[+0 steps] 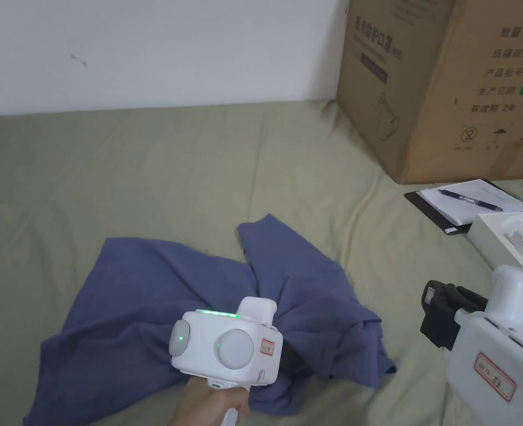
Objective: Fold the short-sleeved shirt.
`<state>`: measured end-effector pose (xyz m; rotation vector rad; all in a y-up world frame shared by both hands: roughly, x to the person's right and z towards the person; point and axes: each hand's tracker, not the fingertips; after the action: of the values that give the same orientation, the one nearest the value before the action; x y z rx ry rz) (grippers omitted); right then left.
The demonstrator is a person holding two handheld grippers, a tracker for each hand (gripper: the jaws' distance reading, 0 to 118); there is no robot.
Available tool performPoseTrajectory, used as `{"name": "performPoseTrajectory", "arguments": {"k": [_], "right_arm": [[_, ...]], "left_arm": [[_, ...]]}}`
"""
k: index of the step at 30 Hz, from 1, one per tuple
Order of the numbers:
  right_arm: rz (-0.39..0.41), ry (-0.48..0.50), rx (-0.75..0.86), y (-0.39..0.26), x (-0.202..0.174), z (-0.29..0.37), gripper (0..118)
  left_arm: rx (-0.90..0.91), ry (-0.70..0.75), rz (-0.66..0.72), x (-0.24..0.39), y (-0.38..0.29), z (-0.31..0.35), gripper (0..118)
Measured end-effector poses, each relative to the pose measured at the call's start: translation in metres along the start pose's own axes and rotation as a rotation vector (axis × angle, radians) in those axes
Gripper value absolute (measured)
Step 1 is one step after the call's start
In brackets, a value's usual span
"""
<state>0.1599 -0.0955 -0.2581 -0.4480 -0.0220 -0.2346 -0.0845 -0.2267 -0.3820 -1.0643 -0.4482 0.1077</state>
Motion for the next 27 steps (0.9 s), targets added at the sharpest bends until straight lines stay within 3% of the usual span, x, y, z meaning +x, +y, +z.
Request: {"name": "performPoseTrajectory", "arguments": {"k": [1, 2, 4, 5, 6, 11, 13, 14, 15, 16, 20, 21, 23, 27], "right_arm": [[0.006, 0.005, -0.001, 0.000, -0.003, 0.000, 0], [0.019, 0.010, -0.002, 0.000, -0.006, 0.000, 0], [0.039, 0.020, -0.003, 0.000, -0.012, -0.001, 0], [0.042, 0.025, -0.007, 0.000, -0.015, -0.001, 0], [0.045, 0.035, -0.008, 0.000, -0.018, -0.001, 0], [0.057, 0.072, -0.013, 0.003, -0.034, -0.008, 0], [0.066, 0.088, -0.016, 0.004, -0.041, -0.013, 0], [0.071, 0.095, -0.019, 0.005, -0.045, -0.015, 0], [0.072, 0.098, -0.024, 0.005, -0.049, -0.019, 0], [0.073, 0.103, -0.028, 0.005, -0.053, -0.024, 0], [0.096, 0.122, -0.078, -0.001, -0.070, -0.046, 0], [0.106, 0.128, -0.091, -0.003, -0.074, -0.052, 0], [0.128, 0.136, -0.114, -0.006, -0.081, -0.065, 0], [0.147, 0.161, -0.173, -0.010, -0.093, -0.095, 0]], "left_arm": [[0.006, -0.003, 0.002, -0.001, 0.000, 0.003, 10], [0.012, -0.014, 0.015, -0.001, -0.001, 0.007, 20], [0.027, -0.072, 0.066, -0.006, 0.001, 0.020, 87], [0.039, -0.107, 0.077, -0.008, 0.002, 0.029, 111], [0.083, -0.123, 0.077, -0.006, 0.002, 0.044, 117], [0.254, -0.006, 0.043, -0.032, -0.003, 0.111, 116], [0.233, 0.030, 0.043, -0.051, -0.010, 0.130, 104], [0.240, 0.073, 0.042, -0.058, -0.013, 0.142, 82], [0.242, 0.117, 0.031, -0.069, -0.016, 0.149, 42], [0.234, 0.155, 0.034, -0.079, -0.018, 0.153, 21], [0.244, 0.267, 0.083, -0.126, -0.024, 0.156, 14], [0.241, 0.281, 0.081, -0.137, -0.025, 0.152, 0], [0.213, 0.322, 0.118, -0.157, -0.021, 0.144, 0], [0.187, 0.258, 0.190, -0.194, 0.004, 0.126, 0]]}}
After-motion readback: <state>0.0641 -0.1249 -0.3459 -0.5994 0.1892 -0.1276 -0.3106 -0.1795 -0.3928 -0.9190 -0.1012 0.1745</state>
